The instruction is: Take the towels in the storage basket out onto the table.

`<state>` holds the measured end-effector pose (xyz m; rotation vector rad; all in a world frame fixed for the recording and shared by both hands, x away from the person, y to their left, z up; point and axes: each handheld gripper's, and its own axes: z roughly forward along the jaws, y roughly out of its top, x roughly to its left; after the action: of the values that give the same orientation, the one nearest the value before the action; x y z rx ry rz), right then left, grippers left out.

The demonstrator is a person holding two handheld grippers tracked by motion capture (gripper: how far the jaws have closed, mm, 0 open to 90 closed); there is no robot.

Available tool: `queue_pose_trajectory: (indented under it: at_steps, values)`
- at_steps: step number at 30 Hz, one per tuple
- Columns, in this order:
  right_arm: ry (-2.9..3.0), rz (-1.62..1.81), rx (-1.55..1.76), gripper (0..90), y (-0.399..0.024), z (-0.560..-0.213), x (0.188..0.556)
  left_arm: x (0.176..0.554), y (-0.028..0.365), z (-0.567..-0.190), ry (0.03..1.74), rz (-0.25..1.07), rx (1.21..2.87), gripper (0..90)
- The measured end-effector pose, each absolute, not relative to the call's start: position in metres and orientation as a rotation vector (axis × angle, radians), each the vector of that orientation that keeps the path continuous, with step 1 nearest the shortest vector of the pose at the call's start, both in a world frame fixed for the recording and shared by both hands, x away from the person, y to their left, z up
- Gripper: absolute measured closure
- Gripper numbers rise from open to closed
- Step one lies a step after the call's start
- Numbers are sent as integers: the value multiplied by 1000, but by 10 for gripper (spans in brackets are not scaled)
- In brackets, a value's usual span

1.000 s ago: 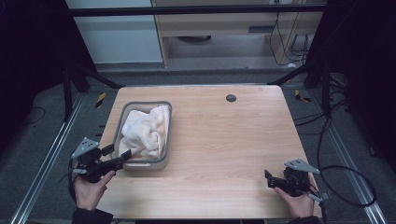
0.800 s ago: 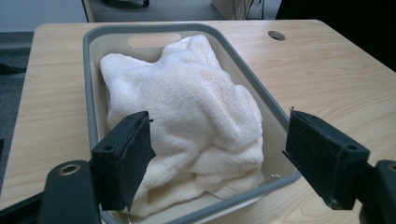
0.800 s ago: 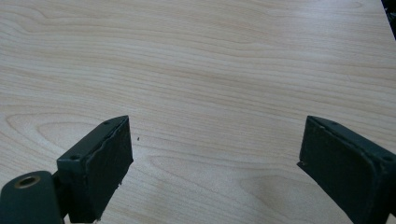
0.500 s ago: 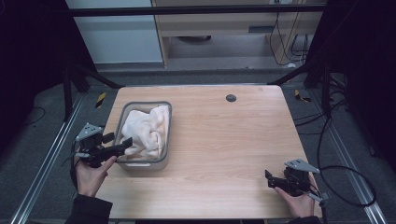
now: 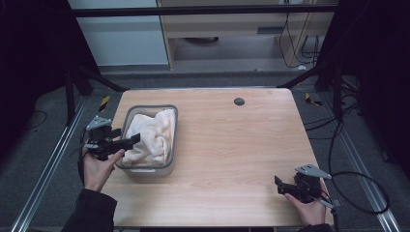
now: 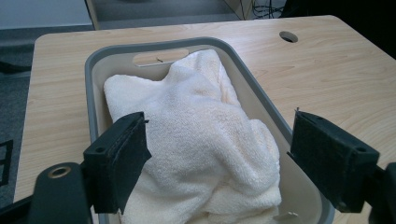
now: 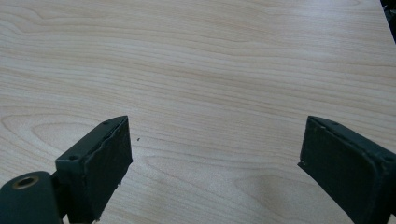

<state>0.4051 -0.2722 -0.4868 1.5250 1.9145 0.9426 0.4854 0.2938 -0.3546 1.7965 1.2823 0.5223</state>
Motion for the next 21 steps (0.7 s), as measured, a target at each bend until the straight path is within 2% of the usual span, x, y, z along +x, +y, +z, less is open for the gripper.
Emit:
queue_pose_trajectory:
  at_steps: [21]
  values:
    - [1937, 933, 1532, 74, -273, -489, 407, 523, 285, -362, 1325, 513, 1893, 137]
